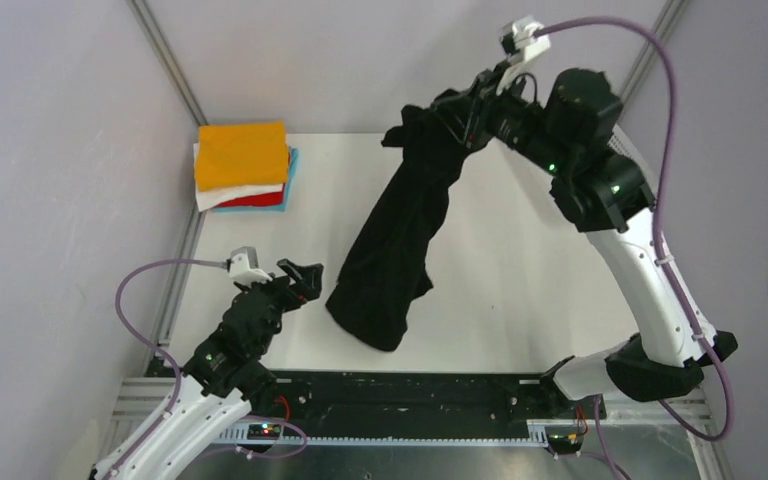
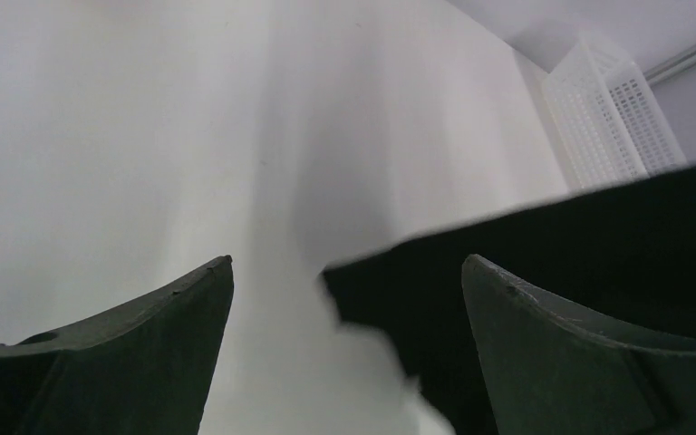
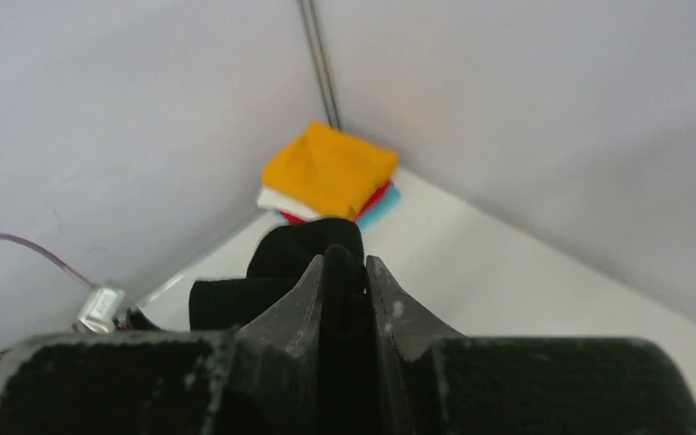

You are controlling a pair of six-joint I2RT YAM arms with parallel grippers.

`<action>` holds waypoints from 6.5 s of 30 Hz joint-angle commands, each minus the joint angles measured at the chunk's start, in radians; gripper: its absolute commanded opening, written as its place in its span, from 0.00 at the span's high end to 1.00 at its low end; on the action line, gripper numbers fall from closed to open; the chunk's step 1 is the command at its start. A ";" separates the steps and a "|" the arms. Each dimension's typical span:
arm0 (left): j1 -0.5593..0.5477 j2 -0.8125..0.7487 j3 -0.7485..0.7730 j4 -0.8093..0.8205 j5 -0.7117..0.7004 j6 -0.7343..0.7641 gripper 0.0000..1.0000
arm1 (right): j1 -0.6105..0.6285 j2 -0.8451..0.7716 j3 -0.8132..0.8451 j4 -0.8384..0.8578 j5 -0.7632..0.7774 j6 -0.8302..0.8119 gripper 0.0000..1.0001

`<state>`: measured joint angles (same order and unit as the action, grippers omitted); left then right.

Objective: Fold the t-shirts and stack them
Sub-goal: Move the tshirt to the center of the board, then flatten out the tshirt

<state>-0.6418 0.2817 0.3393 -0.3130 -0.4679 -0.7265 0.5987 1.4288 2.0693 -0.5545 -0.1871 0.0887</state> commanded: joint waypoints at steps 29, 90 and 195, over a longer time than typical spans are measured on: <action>-0.195 0.538 0.080 -0.025 0.242 -0.153 0.00 | -0.238 -0.506 -1.349 0.168 0.339 0.319 0.01; -0.155 -0.040 0.682 0.014 -0.005 0.394 1.00 | -0.328 -1.090 -0.966 0.235 0.210 0.189 1.00; 0.085 0.191 0.516 -0.168 -0.207 0.078 1.00 | -0.406 -0.420 -0.922 0.195 0.433 0.142 1.00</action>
<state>-0.5610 0.5541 0.6842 -0.4751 -0.4763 -0.7303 0.2260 1.2015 1.1229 -0.4015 0.2504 0.2356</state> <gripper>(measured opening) 0.009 0.022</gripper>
